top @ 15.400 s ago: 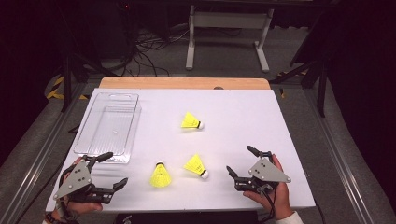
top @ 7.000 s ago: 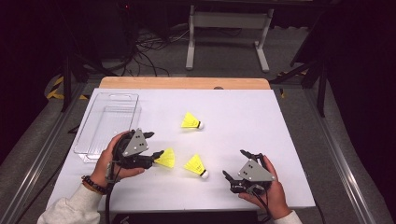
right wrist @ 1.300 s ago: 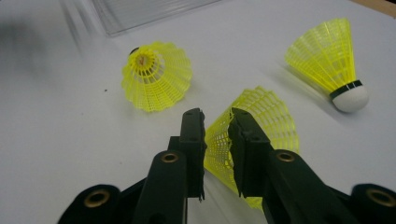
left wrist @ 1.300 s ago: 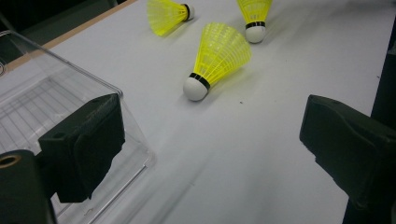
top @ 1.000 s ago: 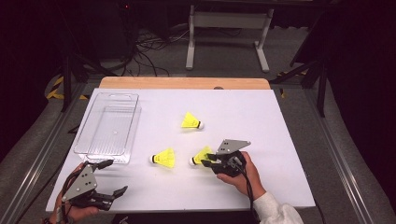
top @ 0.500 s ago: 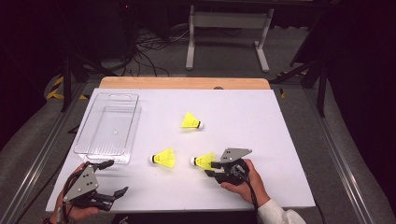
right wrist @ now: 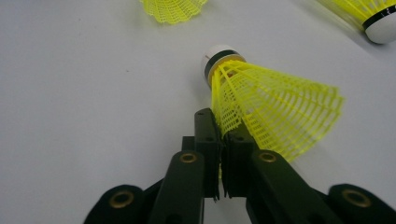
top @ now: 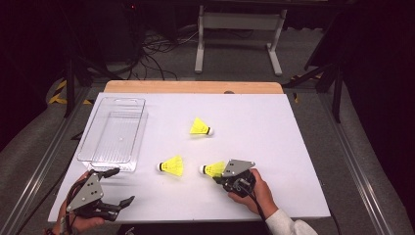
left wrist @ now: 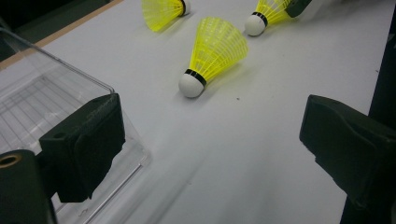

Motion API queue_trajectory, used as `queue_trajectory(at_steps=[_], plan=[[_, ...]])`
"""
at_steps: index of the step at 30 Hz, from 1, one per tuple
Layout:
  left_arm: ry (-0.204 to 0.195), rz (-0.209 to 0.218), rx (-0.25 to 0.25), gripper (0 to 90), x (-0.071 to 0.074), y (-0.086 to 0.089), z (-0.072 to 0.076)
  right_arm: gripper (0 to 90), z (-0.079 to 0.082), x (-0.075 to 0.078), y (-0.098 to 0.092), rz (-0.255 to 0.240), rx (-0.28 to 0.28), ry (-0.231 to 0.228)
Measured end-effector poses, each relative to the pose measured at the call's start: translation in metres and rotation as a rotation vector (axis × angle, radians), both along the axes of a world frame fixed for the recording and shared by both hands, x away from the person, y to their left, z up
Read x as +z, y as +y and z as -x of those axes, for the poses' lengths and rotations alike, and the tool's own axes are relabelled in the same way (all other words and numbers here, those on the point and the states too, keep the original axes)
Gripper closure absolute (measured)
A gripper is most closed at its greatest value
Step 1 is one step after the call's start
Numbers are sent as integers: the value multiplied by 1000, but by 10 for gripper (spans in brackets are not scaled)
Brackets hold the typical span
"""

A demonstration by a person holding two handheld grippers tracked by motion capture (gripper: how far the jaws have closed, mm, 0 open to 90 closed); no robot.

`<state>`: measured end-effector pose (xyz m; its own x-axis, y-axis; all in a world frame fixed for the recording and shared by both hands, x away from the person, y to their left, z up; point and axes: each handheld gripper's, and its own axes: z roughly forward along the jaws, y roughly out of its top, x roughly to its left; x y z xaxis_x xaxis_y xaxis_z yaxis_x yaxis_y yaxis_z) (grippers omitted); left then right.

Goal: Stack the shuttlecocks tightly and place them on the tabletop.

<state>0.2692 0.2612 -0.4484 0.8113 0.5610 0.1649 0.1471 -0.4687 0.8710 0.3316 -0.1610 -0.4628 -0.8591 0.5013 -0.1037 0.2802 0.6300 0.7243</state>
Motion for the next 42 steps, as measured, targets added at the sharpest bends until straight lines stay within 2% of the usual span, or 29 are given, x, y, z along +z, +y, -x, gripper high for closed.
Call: queue_trajectory(at_steps=[9, 15, 25, 31, 42], plan=[[-2, 3, 1, 79, 0, 0, 0, 898, 2, 5, 1, -27, -2, -46], [-4, 3, -2, 79, 0, 0, 0, 898, 2, 9, 10, -57, 23, -72], [-5, 2, -5, 78, 0, 0, 0, 898, -1, 12, 30, -84, 78, -77], [-5, 1, -6, 78, 0, 0, 0, 898, -4, 12, 45, -79, 104, -81], [-5, 1, -8, 79, 0, 1, 0, 897, -10, 9, 60, -71, 132, -70]])
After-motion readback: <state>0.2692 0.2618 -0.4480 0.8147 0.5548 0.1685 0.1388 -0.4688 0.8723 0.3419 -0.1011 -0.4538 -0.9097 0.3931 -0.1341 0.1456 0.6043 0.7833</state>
